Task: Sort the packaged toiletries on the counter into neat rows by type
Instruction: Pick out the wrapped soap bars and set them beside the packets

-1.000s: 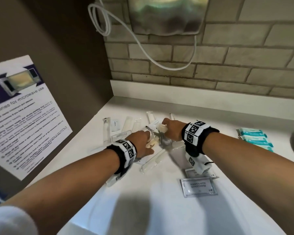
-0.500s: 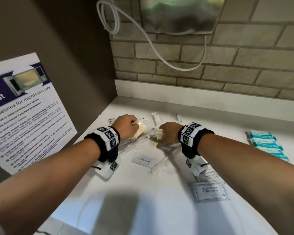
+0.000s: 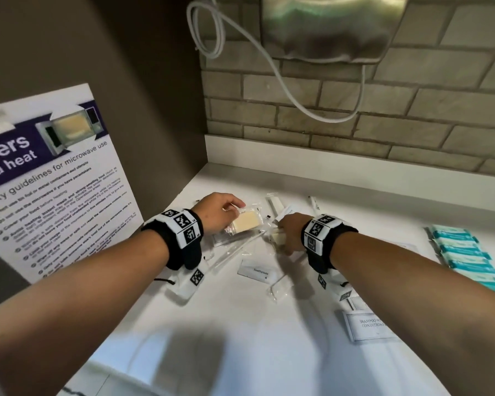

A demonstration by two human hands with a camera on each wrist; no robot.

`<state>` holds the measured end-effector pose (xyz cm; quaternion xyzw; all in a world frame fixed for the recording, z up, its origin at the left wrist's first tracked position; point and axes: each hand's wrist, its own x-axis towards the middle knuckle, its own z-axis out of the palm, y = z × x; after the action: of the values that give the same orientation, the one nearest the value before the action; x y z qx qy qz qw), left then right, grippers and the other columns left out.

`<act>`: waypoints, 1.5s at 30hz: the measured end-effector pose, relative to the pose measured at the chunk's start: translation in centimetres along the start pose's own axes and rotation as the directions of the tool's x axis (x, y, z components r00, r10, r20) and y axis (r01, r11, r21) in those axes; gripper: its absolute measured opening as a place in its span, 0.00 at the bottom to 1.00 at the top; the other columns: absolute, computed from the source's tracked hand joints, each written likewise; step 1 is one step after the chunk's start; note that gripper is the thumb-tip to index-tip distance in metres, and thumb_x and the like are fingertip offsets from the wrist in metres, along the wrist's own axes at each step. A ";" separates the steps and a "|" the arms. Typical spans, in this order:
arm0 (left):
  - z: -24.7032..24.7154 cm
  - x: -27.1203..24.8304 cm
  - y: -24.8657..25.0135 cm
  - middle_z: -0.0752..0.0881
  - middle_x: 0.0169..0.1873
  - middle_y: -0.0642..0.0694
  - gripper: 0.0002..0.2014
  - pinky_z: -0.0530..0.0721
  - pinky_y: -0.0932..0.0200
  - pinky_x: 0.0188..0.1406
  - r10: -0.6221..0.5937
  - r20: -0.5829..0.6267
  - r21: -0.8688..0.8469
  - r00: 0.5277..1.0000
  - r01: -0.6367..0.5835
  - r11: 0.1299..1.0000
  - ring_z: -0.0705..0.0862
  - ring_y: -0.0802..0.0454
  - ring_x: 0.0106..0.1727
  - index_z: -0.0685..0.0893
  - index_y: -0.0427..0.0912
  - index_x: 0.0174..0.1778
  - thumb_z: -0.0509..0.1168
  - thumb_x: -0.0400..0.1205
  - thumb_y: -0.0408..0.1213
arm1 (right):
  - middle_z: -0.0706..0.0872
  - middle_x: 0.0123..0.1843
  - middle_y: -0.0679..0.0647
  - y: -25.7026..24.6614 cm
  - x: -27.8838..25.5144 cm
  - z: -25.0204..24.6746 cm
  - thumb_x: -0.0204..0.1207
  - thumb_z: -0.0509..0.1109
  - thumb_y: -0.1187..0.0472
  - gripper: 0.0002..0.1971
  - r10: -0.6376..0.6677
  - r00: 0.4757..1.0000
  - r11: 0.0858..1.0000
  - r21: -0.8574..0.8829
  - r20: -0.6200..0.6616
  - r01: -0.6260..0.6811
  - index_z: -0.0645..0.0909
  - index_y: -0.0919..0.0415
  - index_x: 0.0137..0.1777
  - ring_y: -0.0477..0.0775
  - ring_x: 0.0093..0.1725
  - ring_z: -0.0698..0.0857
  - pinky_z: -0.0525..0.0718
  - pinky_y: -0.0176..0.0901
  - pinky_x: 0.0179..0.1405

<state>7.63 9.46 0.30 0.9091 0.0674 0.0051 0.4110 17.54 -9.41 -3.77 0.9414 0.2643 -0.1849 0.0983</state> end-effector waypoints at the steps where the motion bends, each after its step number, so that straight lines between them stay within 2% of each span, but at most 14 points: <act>1: -0.2 -0.3 -0.2 0.84 0.40 0.49 0.10 0.80 0.63 0.37 -0.004 -0.004 0.006 1.000 0.004 1.000 0.79 0.56 0.31 0.86 0.46 0.58 0.62 0.84 0.34 | 0.89 0.49 0.52 -0.9 -1.8 -0.9 0.60 0.80 0.47 0.22 -0.014 1.000 1.000 0.021 0.014 0.013 0.82 0.54 0.52 0.57 0.48 0.89 0.88 0.47 0.48; 7: -0.7 -1.1 -1.4 0.85 0.51 0.46 0.12 0.82 0.59 0.50 -0.101 0.035 0.105 0.994 0.097 0.990 0.85 0.47 0.46 0.88 0.51 0.56 0.60 0.85 0.34 | 0.88 0.49 0.51 -1.8 -6.3 -2.6 0.66 0.75 0.51 0.15 -0.053 0.991 0.979 0.188 -0.122 0.076 0.82 0.53 0.52 0.55 0.48 0.87 0.86 0.45 0.48; 10: -0.1 -1.9 -1.0 0.85 0.43 0.46 0.13 0.81 0.58 0.42 -0.093 0.084 0.084 0.992 0.086 0.993 0.83 0.47 0.40 0.87 0.50 0.55 0.58 0.86 0.33 | 0.88 0.47 0.52 -2.4 -8.1 -4.4 0.66 0.77 0.54 0.15 -0.083 0.968 0.957 0.250 -0.238 0.144 0.83 0.53 0.53 0.55 0.47 0.85 0.84 0.43 0.46; 13: 0.6 -2.8 0.5 0.85 0.41 0.35 0.12 0.79 0.55 0.34 -0.061 0.111 -0.070 0.992 0.069 0.995 0.80 0.44 0.33 0.83 0.52 0.46 0.57 0.87 0.34 | 0.89 0.48 0.53 -3.1 -9.5 -5.5 0.67 0.78 0.54 0.16 -0.118 0.935 0.927 0.300 -0.334 0.224 0.83 0.55 0.53 0.55 0.45 0.83 0.78 0.41 0.42; 16: 1.2 -3.9 2.6 0.86 0.48 0.31 0.10 0.84 0.56 0.19 -0.094 0.189 -0.345 0.977 0.156 0.926 0.88 0.37 0.35 0.80 0.44 0.56 0.52 0.89 0.35 | 0.88 0.45 0.53 -3.8 -10.4 -5.6 0.67 0.79 0.52 0.15 -0.125 0.933 0.922 0.307 -0.337 0.234 0.83 0.55 0.51 0.54 0.42 0.82 0.79 0.42 0.41; 21: 2.1 -4.7 4.0 0.88 0.41 0.33 0.12 0.87 0.51 0.27 -0.064 0.207 -0.598 0.976 0.178 0.781 0.88 0.36 0.35 0.80 0.40 0.54 0.51 0.88 0.34 | 0.84 0.39 0.50 -3.5 -11.7 -5.1 0.67 0.79 0.52 0.12 -0.068 0.924 0.911 0.353 -0.376 0.211 0.81 0.54 0.45 0.53 0.39 0.81 0.73 0.39 0.37; 25: 3.1 -4.7 4.4 0.88 0.46 0.30 0.19 0.87 0.46 0.37 -0.101 0.276 -0.611 0.956 0.256 0.749 0.90 0.30 0.41 0.81 0.37 0.59 0.52 0.86 0.46 | 0.87 0.40 0.51 -3.1 -12.8 -4.9 0.65 0.80 0.51 0.13 -0.050 0.925 0.922 0.338 -0.378 0.187 0.82 0.55 0.44 0.53 0.39 0.84 0.77 0.40 0.37; 29: 4.2 -5.1 5.0 0.90 0.48 0.31 0.23 0.85 0.36 0.51 -0.100 0.381 -0.534 0.919 0.307 0.788 0.89 0.29 0.48 0.83 0.40 0.55 0.61 0.74 0.54 | 0.88 0.44 0.53 -2.6 -13.9 -3.8 0.65 0.80 0.53 0.15 -0.034 0.940 0.927 0.340 -0.338 0.156 0.81 0.53 0.48 0.55 0.43 0.85 0.82 0.43 0.43; 32: 5.4 -5.4 6.3 0.85 0.48 0.34 0.13 0.89 0.47 0.33 -0.059 0.274 -0.550 0.960 0.206 0.809 0.88 0.37 0.38 0.81 0.41 0.58 0.56 0.81 0.38 | 0.85 0.46 0.52 -1.5 -15.3 -2.7 0.67 0.79 0.52 0.27 -0.004 0.932 0.889 0.425 -0.363 0.170 0.74 0.56 0.63 0.54 0.43 0.82 0.77 0.40 0.41; 34: 6.2 -5.7 7.3 0.82 0.47 0.35 0.14 0.85 0.56 0.23 -0.044 0.210 -0.556 0.977 0.157 0.816 0.83 0.44 0.33 0.80 0.39 0.59 0.52 0.84 0.31 | 0.81 0.44 0.52 -0.8 -16.3 -2.0 0.69 0.77 0.53 0.26 0.010 0.928 0.858 0.480 -0.374 0.184 0.68 0.59 0.60 0.55 0.40 0.80 0.74 0.41 0.36; 36: 7.2 -5.9 8.1 0.83 0.45 0.38 0.14 0.86 0.55 0.25 -0.013 0.233 -0.558 0.972 0.145 0.817 0.83 0.45 0.32 0.80 0.38 0.59 0.50 0.85 0.29 | 0.81 0.43 0.55 0.0 -17.1 -1.7 0.73 0.73 0.56 0.20 0.027 0.941 0.836 0.524 -0.338 0.164 0.64 0.59 0.54 0.57 0.37 0.80 0.75 0.44 0.32; 40: 8.6 -6.0 9.5 0.85 0.48 0.36 0.14 0.87 0.50 0.33 0.021 0.309 -0.592 0.951 0.175 0.787 0.88 0.40 0.34 0.79 0.38 0.60 0.51 0.87 0.36 | 0.82 0.47 0.57 2.2 -18.3 -1.2 0.75 0.69 0.57 0.14 0.055 0.961 0.830 0.547 -0.273 0.108 0.67 0.57 0.53 0.57 0.41 0.81 0.78 0.44 0.38; 43: 10.0 -5.7 10.6 0.87 0.54 0.38 0.18 0.89 0.47 0.37 0.054 0.399 -0.602 0.915 0.217 0.769 0.90 0.38 0.42 0.79 0.42 0.62 0.59 0.85 0.51 | 0.82 0.46 0.55 4.1 -18.9 -0.9 0.72 0.75 0.57 0.13 0.081 0.939 0.813 0.568 -0.335 0.132 0.76 0.59 0.52 0.56 0.43 0.80 0.74 0.41 0.39; 45: 10.8 -5.6 11.2 0.86 0.58 0.40 0.20 0.90 0.50 0.37 0.071 0.405 -0.568 0.911 0.190 0.801 0.90 0.39 0.47 0.78 0.44 0.63 0.67 0.80 0.51 | 0.80 0.46 0.54 5.1 -19.1 -0.6 0.70 0.77 0.55 0.16 0.104 0.918 0.799 0.581 -0.383 0.152 0.81 0.61 0.54 0.54 0.43 0.81 0.74 0.39 0.37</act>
<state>4.07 -6.58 1.79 0.7115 0.0044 -0.1765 0.6801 5.27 -22.34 4.85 0.9375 0.2185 -0.0657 -0.2628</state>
